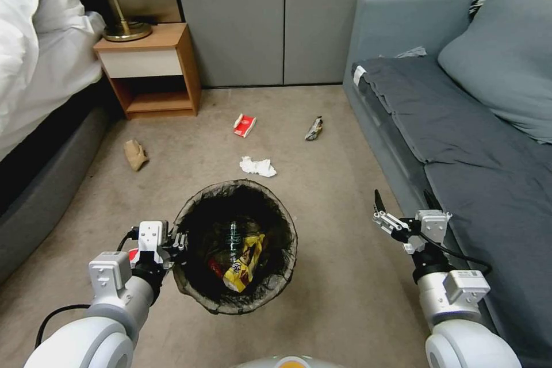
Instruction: Pick up the trash bin, then pick up the garbage from the floor and place it into the trash bin.
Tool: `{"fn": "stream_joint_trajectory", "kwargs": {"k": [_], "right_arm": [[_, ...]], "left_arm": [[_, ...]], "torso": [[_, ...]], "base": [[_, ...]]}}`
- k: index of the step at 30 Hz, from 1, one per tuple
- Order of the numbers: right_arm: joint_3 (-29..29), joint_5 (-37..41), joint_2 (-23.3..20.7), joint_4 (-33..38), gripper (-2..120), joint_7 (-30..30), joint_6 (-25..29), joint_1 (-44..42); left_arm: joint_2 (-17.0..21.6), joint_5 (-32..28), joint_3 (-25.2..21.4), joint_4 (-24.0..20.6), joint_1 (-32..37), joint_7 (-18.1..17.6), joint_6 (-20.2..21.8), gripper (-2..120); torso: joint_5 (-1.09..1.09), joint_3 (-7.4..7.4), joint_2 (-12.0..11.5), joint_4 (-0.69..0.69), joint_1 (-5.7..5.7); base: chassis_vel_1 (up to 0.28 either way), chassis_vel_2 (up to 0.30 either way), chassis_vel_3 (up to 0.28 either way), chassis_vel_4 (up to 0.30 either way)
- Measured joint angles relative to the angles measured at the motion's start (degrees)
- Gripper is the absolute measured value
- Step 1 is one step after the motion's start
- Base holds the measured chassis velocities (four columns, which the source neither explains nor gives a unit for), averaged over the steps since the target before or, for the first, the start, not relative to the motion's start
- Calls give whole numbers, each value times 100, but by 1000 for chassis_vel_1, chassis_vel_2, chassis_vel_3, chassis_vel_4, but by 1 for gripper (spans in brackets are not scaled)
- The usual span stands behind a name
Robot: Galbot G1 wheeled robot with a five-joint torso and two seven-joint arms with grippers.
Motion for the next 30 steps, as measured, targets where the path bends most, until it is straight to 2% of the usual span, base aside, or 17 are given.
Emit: {"fn": "stream_joint_trajectory", "kwargs": {"k": [20, 30], "right_arm": [[21, 17, 35, -83, 100, 71, -83, 88], [38, 19, 60, -86, 100, 85, -86, 48]], "left_arm": [[-12, 147, -27, 0, 53, 39, -45, 1], [-10, 516, -132, 0, 154, 70, -101, 1]], "torso": [[-1, 0, 0, 0, 0], [-1, 0, 0, 0, 0]], "base": [[23, 29, 27, 25], [0, 0, 0, 0]]}}
